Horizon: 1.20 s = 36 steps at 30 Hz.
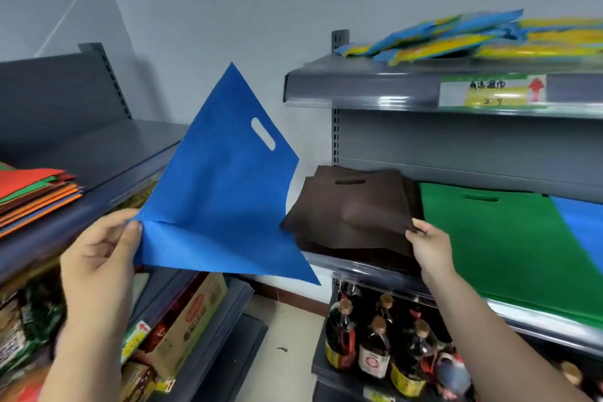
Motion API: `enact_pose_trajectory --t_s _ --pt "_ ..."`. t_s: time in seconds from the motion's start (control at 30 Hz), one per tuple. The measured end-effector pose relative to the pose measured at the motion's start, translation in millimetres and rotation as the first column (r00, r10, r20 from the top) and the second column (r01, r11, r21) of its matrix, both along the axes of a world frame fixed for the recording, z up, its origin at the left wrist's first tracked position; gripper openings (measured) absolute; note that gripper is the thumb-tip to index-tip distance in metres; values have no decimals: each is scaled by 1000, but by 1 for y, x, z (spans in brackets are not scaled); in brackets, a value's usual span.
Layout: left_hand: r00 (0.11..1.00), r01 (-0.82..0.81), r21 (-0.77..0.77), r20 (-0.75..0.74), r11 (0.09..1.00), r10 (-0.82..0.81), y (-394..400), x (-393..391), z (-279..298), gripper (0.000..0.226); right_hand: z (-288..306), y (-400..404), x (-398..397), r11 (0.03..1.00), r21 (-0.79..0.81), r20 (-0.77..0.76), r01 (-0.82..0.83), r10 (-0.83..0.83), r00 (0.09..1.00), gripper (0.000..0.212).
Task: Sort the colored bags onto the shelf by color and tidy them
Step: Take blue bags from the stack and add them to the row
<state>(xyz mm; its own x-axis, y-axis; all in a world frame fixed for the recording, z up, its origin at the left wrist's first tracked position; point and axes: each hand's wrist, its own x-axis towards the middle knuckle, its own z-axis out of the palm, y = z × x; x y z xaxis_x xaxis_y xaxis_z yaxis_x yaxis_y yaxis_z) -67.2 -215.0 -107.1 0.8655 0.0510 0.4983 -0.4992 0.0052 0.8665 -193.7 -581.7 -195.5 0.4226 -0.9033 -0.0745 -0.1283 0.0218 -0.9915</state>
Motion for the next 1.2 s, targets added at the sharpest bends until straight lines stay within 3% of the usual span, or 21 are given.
enact_pose_trajectory --t_s 0.07,0.17,0.23,0.27,0.3,0.33,0.37,0.4,0.43,0.5,0.6,0.73,0.87,1.0,1.2 --pt "999 -8 -37 -41 999 6 -8 0 -2 18 -2 -10 0 990 -136 -223 -33 2 975 37" --pt "997 -15 -77 -75 997 9 -13 -3 -3 16 1 -5 -5 858 -435 -604 -273 -54 795 56" --pt "997 -2 -110 -78 994 -7 -14 -7 1 18 10 19 -7 729 -575 -595 -371 -62 801 53" --pt "997 10 -125 -68 992 -19 -14 -9 3 20 14 34 -6 730 -565 -537 -385 30 843 46" --pt "998 24 -136 -59 990 -33 -15 -10 6 23 19 52 -5 804 -448 -447 -391 178 877 39" --pt "998 42 -148 -50 988 -49 -14 -10 8 25 27 73 -3 881 -210 -314 -424 349 883 34" --pt "996 62 -157 -48 986 -70 -13 -10 10 27 35 92 -2 869 68 -159 -490 494 855 38" --pt "995 83 -159 -46 984 -91 -11 -8 10 30 41 109 -1 778 292 -27 -557 589 808 46" --pt "992 113 -152 -39 982 -121 -9 -6 9 33 46 121 -1 674 414 74 -612 645 760 52" --pt "983 175 -143 -38 974 -182 -1 -1 7 41 51 140 0 580 464 210 -669 662 720 42" --pt "970 232 -158 -38 960 -240 13 5 3 45 51 159 5 693 335 137 -638 634 761 15" --pt "950 293 -193 -50 936 -308 26 11 -1 48 50 176 8 818 162 33 -552 554 832 18" --pt "918 355 -193 -114 915 -380 19 6 -12 47 49 181 -12 921 107 98 -374 365 926 22" --pt "879 421 -125 -189 899 -438 -5 -8 -28 33 45 171 -43 978 76 167 -196 182 969 27" --pt "804 540 -14 -287 841 -521 -58 -45 -41 36 40 137 -104 997 -70 86 34 -28 996 33"
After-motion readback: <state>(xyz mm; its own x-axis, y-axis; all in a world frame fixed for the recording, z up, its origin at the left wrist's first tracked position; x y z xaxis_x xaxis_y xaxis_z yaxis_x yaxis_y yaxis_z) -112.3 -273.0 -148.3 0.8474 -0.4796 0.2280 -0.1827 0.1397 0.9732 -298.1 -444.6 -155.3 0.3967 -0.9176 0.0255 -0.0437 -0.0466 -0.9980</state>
